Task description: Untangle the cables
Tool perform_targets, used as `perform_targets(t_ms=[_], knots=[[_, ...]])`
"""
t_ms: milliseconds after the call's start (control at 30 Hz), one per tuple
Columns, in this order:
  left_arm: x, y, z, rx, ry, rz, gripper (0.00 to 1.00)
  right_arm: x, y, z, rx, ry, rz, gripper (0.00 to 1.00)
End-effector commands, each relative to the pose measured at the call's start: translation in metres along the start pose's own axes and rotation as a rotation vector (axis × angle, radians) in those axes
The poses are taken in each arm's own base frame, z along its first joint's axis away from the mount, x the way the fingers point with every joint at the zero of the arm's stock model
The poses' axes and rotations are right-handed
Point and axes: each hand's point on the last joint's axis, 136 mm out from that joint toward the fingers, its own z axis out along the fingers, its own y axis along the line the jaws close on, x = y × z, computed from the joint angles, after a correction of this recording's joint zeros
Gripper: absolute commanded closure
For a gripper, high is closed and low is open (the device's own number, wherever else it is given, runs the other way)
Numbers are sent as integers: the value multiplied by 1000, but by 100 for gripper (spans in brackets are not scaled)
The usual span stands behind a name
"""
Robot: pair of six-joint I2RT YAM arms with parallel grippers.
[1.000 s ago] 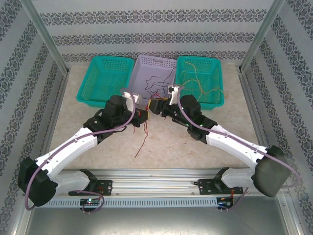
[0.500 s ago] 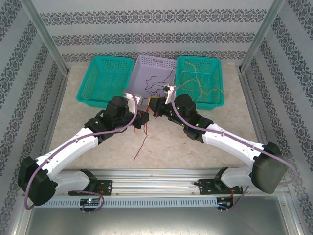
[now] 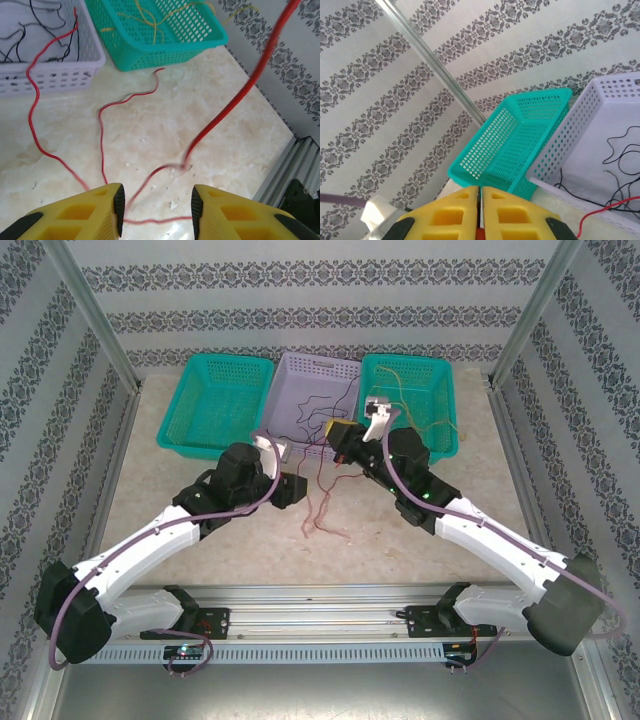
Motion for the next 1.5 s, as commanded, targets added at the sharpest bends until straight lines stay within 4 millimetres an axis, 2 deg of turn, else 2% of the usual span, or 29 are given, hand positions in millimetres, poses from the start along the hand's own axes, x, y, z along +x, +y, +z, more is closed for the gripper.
perform_targets(t_ms=[0, 100, 200, 333, 433, 533, 667, 733, 800, 867, 967, 1067, 1200, 1333, 1467], knots=[[-3, -6, -1, 26, -47, 8, 61, -23, 20, -14, -51, -37, -6, 100], [-4, -6, -1, 30, -65, 5, 63, -37, 25, -25, -66, -61, 0, 100], [-13, -10, -4, 52, -104, -12, 60, -45, 43, -27, -144, -33, 13, 100], [-31, -36, -16, 183, -182, -12, 34, -45, 66, -19, -224, 51, 34, 100], [-40, -58, -27, 302, -236, 8, 25, -40, 71, -11, -237, 118, 65, 100], [-47, -74, -35, 389, -267, 29, 22, -34, 75, -3, -265, 163, 101, 100], [-51, -82, -34, 428, -265, 51, 22, -25, 87, 5, -330, 241, 148, 100], [-52, -82, -31, 425, -263, 56, 30, -21, 94, 7, -371, 270, 171, 100], [-54, -82, -31, 428, -263, 61, 50, -17, 96, 9, -382, 299, 183, 100], [-57, -81, -31, 414, -267, 60, 76, -14, 94, 10, -373, 309, 180, 100], [-62, -80, -38, 386, -271, 69, 100, -15, 84, 9, -328, 300, 164, 100], [-68, -65, -48, 269, -270, 71, 100, -22, 71, 2, -261, 267, 121, 99], [-84, -20, -66, 25, -282, 42, 100, -38, 49, -16, -176, 170, 72, 70], [-118, 29, -99, -159, -359, -8, 100, -53, 33, -42, -118, 69, 8, 49], [-158, 71, -130, -323, -480, -8, 100, -56, 29, -65, -101, 24, -60, 43]])
